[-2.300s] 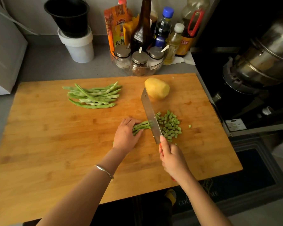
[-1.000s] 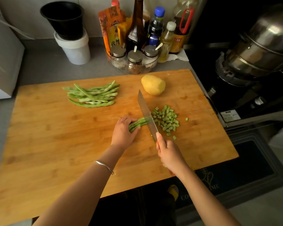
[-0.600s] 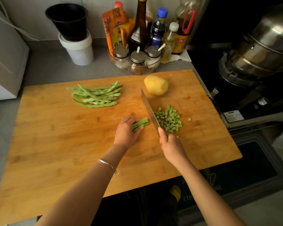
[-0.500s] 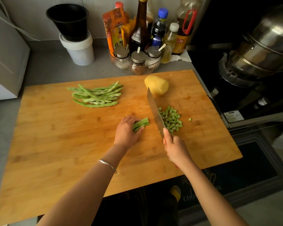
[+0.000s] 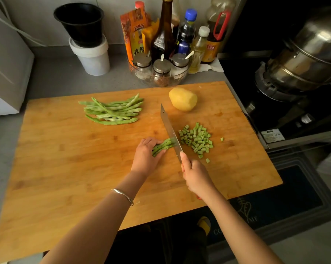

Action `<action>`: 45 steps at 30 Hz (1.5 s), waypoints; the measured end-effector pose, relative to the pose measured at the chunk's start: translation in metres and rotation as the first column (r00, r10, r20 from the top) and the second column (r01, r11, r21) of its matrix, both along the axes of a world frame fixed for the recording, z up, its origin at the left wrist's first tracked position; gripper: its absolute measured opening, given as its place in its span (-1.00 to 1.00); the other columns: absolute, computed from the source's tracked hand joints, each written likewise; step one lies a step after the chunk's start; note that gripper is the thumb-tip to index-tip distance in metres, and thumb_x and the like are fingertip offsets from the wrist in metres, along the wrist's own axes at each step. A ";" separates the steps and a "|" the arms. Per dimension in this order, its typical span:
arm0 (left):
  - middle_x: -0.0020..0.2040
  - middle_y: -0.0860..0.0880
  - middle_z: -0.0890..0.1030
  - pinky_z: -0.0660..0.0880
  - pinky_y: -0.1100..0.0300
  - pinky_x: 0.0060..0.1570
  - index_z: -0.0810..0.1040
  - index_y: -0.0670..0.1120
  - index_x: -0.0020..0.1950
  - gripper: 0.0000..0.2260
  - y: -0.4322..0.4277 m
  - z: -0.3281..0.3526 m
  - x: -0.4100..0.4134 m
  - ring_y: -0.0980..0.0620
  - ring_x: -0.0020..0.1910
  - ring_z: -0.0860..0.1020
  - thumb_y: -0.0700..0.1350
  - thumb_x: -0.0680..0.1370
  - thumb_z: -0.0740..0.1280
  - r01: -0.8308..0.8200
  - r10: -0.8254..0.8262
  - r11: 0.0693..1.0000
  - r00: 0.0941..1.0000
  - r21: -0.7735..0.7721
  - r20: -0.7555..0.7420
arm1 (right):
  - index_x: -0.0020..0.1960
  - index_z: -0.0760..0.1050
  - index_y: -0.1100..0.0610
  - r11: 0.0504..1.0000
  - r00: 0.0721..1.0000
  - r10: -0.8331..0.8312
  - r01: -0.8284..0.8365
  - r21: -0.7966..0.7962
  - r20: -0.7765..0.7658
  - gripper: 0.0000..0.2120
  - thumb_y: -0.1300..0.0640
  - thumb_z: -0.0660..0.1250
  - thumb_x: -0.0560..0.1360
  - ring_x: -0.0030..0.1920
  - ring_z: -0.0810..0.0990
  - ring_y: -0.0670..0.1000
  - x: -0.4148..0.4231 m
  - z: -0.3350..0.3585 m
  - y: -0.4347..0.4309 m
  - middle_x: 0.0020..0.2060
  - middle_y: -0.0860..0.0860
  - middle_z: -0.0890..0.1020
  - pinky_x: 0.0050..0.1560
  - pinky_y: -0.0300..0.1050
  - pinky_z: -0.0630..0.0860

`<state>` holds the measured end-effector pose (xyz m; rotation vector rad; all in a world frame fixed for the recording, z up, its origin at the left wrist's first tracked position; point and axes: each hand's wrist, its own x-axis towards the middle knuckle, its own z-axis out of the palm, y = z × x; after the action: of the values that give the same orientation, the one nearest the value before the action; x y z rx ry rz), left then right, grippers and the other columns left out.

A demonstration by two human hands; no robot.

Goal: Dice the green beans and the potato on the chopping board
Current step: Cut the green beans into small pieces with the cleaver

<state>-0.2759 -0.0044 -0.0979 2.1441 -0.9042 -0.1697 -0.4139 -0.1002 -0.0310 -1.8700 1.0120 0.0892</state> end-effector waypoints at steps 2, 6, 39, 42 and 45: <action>0.00 -0.08 0.61 0.30 0.28 0.06 0.61 -0.14 0.05 -0.77 0.000 0.000 0.000 -0.09 -0.01 0.51 -0.11 0.44 0.48 0.005 -0.005 1.000 1.000 -0.002 0.001 | -0.34 0.35 0.11 1.000 1.000 0.004 -0.005 -0.023 -0.011 -0.43 -0.28 -0.03 0.61 -0.48 0.33 0.03 0.012 0.000 0.000 -0.49 0.01 0.37 -0.41 -0.10 0.25; 0.00 -0.08 0.60 0.32 0.24 0.07 0.61 -0.13 0.06 -0.77 0.001 0.000 -0.001 -0.09 -0.01 0.51 -0.11 0.44 0.47 0.000 0.000 1.000 1.000 0.008 0.010 | -0.35 0.35 0.12 0.998 0.999 -0.036 0.036 -0.057 0.003 -0.42 -0.27 -0.04 0.61 -0.47 0.37 0.05 0.013 -0.003 -0.007 -0.50 0.00 0.38 -0.41 -0.13 0.27; 0.06 -0.04 0.61 0.42 0.06 0.05 0.57 -0.06 0.17 -0.64 -0.014 0.007 0.005 -0.08 0.08 0.50 0.06 0.45 0.44 0.043 -0.049 0.997 0.995 0.071 0.086 | -0.34 0.33 0.11 0.996 0.994 -0.082 0.080 0.035 0.069 -0.45 -0.30 0.01 0.59 -0.61 0.25 -0.09 -0.014 0.000 -0.024 -0.60 -0.09 0.29 -0.46 -0.15 0.19; 0.08 -0.03 0.59 0.40 0.04 0.07 0.53 -0.05 0.21 -0.59 -0.005 0.002 0.003 -0.07 0.09 0.48 0.11 0.44 0.43 0.001 -0.009 0.997 0.994 0.079 0.107 | -0.34 0.31 0.10 0.995 0.992 -0.062 0.053 0.079 0.106 -0.46 -0.28 0.02 0.60 -0.62 0.23 -0.11 -0.010 0.003 -0.018 -0.60 -0.09 0.27 -0.46 -0.16 0.16; 0.02 -0.02 0.59 0.42 0.02 0.02 0.57 -0.05 0.14 -0.69 0.002 -0.004 0.001 -0.09 0.01 0.50 0.04 0.46 0.43 -0.036 0.031 0.999 0.993 0.041 0.116 | -0.34 0.32 0.10 0.995 0.992 -0.057 0.047 0.092 0.111 -0.46 -0.30 0.03 0.59 -0.61 0.24 -0.09 -0.008 0.002 -0.015 -0.60 -0.09 0.28 -0.46 -0.16 0.17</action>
<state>-0.2744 -0.0022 -0.1019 2.2261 -0.9375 -0.0488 -0.4214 -0.1148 -0.0293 -1.7459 0.9624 -0.0028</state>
